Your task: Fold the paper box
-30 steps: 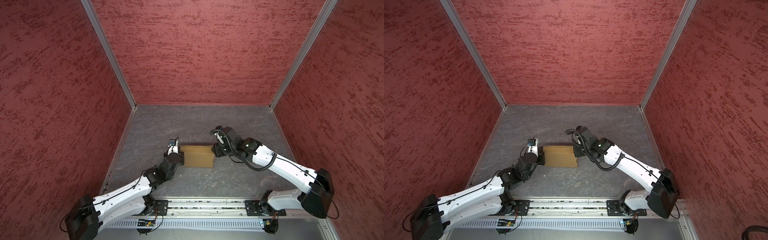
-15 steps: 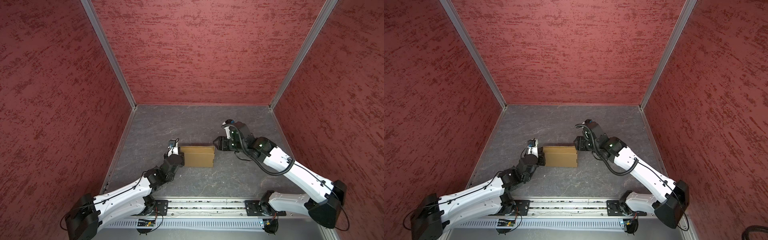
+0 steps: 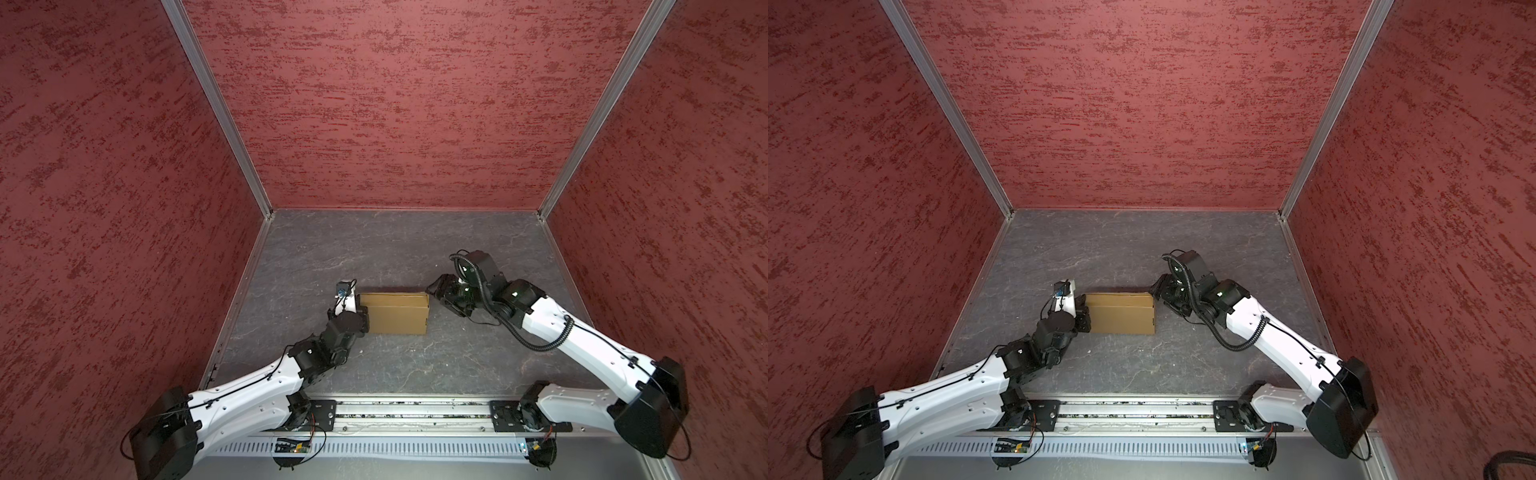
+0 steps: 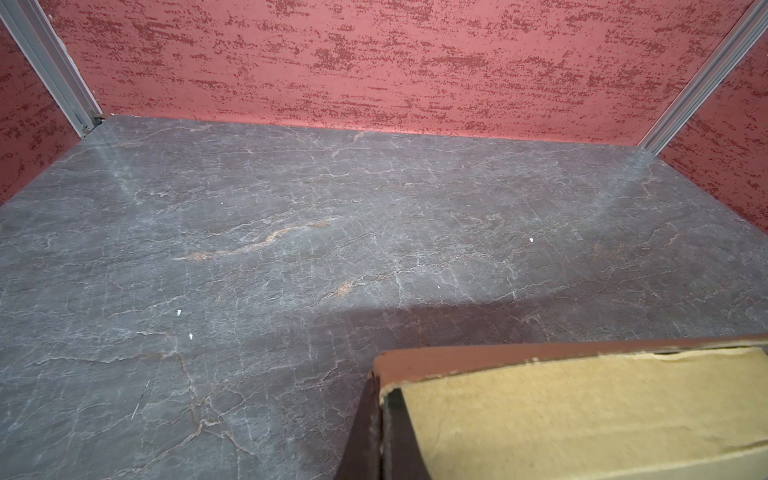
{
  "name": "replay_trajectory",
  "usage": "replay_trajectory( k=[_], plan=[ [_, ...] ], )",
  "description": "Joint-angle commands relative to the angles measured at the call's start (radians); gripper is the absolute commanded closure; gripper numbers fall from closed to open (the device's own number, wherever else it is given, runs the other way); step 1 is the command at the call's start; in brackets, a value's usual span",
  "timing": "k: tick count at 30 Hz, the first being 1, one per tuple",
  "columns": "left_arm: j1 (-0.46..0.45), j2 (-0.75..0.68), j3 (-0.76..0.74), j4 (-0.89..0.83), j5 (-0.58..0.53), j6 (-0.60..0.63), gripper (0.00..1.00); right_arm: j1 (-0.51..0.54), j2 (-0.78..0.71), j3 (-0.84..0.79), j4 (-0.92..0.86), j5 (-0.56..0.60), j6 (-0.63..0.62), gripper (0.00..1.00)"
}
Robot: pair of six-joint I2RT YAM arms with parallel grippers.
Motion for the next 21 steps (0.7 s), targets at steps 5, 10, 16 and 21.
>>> replay_trajectory(
  k=[5,10,16,21],
  plan=[
    [-0.009,-0.001,-0.034,-0.059,0.019,0.003,1.0,-0.034,-0.046,-0.05,0.109,-0.012,0.226,0.31],
    [-0.01,0.001,-0.035,-0.049,0.022,0.01,1.0,-0.033,-0.039,-0.063,0.111,-0.024,0.308,0.31],
    [-0.018,0.0,-0.043,-0.041,0.021,0.006,1.0,-0.034,-0.025,-0.038,0.075,-0.045,0.349,0.29],
    [-0.03,0.0,-0.049,-0.037,0.009,-0.001,1.0,-0.031,-0.015,-0.042,0.078,-0.063,0.385,0.24]
  ],
)
